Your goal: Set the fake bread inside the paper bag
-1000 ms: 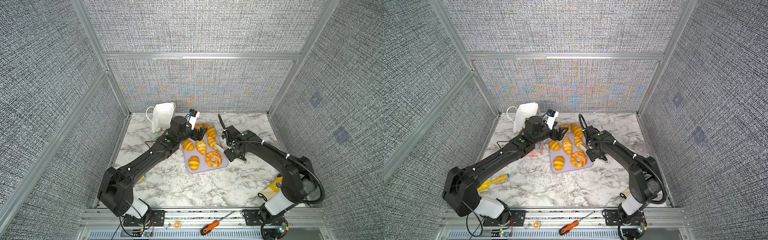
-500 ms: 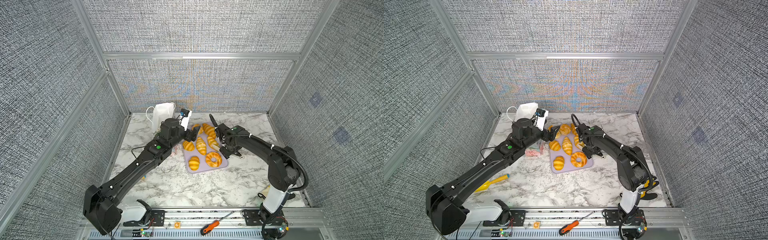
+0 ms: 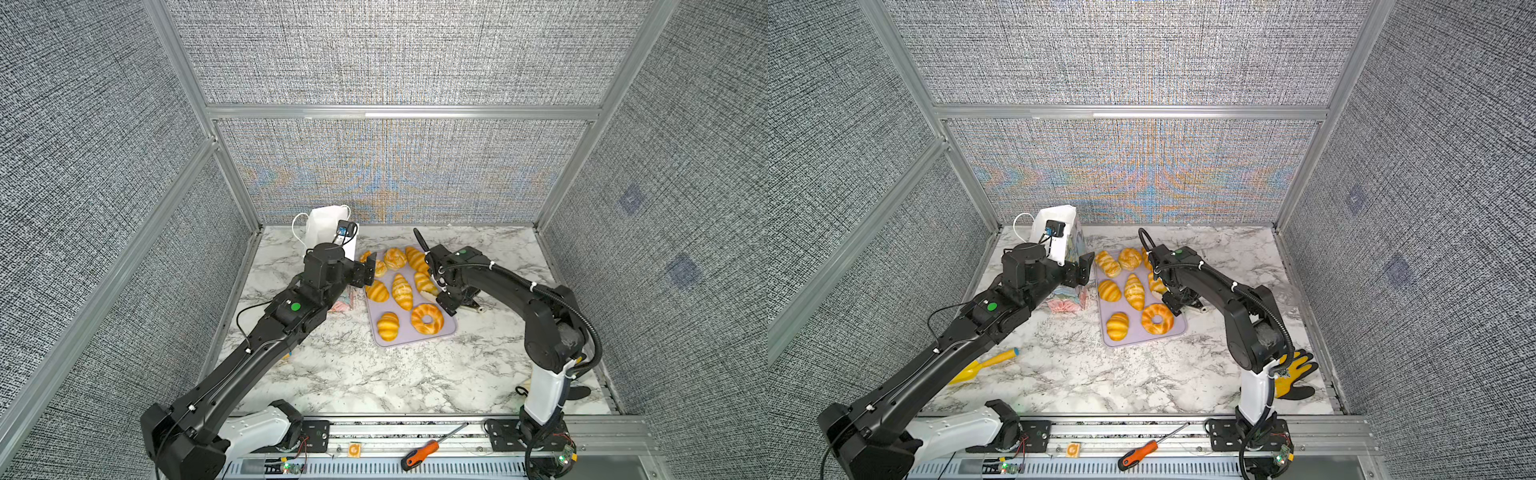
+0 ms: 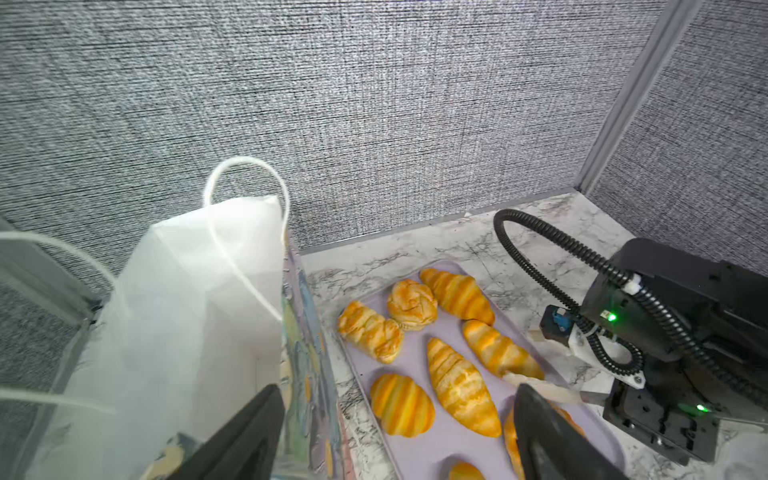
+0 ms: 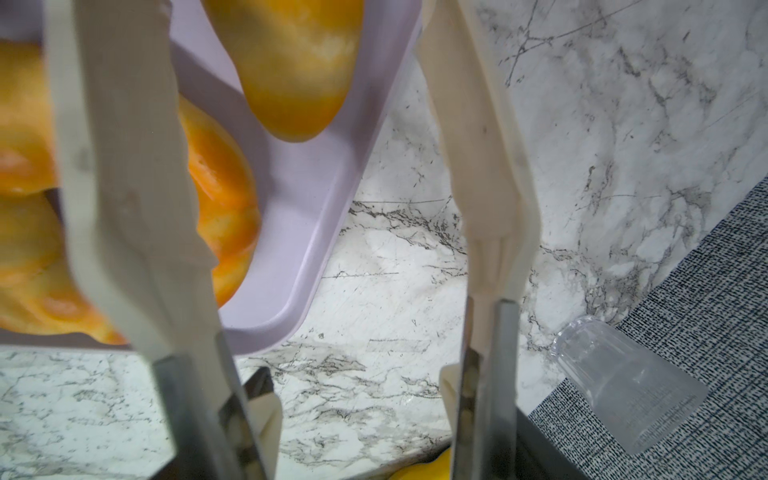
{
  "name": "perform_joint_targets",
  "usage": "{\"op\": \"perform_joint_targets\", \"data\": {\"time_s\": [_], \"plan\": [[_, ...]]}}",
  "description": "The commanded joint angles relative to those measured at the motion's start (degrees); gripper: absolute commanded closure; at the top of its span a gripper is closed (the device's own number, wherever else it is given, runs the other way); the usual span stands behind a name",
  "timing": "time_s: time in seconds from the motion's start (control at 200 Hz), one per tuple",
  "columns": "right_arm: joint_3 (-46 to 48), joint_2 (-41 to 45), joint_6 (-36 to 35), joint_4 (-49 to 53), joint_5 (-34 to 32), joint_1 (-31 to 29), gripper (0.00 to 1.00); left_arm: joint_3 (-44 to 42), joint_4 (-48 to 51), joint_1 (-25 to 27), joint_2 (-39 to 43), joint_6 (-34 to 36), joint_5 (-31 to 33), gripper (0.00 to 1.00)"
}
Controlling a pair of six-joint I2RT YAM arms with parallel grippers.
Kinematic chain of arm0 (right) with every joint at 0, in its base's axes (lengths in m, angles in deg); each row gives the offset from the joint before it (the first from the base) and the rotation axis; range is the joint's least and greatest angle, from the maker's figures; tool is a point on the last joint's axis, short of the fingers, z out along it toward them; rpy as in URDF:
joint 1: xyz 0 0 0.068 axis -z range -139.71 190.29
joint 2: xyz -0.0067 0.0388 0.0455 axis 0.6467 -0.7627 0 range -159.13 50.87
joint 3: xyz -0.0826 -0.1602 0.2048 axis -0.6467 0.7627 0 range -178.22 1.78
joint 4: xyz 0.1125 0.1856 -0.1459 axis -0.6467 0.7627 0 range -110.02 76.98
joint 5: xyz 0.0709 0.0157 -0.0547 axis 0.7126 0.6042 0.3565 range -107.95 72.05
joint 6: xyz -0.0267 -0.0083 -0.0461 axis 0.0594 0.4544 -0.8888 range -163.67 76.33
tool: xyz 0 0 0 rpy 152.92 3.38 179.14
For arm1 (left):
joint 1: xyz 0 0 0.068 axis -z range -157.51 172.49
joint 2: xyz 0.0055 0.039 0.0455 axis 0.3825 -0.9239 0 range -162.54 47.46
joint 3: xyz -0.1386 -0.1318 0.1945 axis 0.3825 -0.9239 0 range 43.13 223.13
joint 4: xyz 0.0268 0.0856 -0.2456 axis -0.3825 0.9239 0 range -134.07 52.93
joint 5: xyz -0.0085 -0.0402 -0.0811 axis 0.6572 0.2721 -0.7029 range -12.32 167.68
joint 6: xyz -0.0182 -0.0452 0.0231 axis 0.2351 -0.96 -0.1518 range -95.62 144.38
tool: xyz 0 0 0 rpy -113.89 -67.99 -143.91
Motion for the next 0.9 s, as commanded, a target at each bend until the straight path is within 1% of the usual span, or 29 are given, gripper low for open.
{"op": "perform_joint_targets", "data": {"time_s": [0.0,0.095,0.235,0.38,0.495,0.645,0.76,0.895], "plan": [[-0.95,-0.21,-0.81,2.76,1.03,-0.05,0.27,0.85,3.44,0.05,1.33,-1.70,5.40,0.11],[-0.95,-0.58,-1.24,2.95,0.78,0.00,0.27,2.14,7.03,0.05,1.67,-2.93,8.19,0.11],[-3.43,-2.43,-0.78,4.21,1.65,-0.22,0.27,3.02,10.39,-0.03,3.35,-4.62,11.19,0.08],[-4.25,-3.91,-0.39,3.67,0.07,-0.39,0.28,0.40,10.29,-0.26,8.27,-4.09,12.41,0.01],[-6.06,-5.56,0.13,4.59,0.83,-0.60,0.28,-0.51,11.92,-0.89,10.41,-2.74,12.59,0.01],[-6.46,-7.00,0.29,6.31,-1.46,-1.32,0.28,-0.74,14.48,-1.56,12.78,-3.12,12.92,0.01],[-7.06,-7.68,0.59,5.89,-1.67,-1.36,0.28,-1.85,14.42,-2.56,14.27,-3.27,12.07,0.01],[-9.23,-9.56,0.65,6.50,-1.78,-1.43,0.29,-2.05,14.77,-4.77,14.12,-3.15,10.53,0.01]]}}
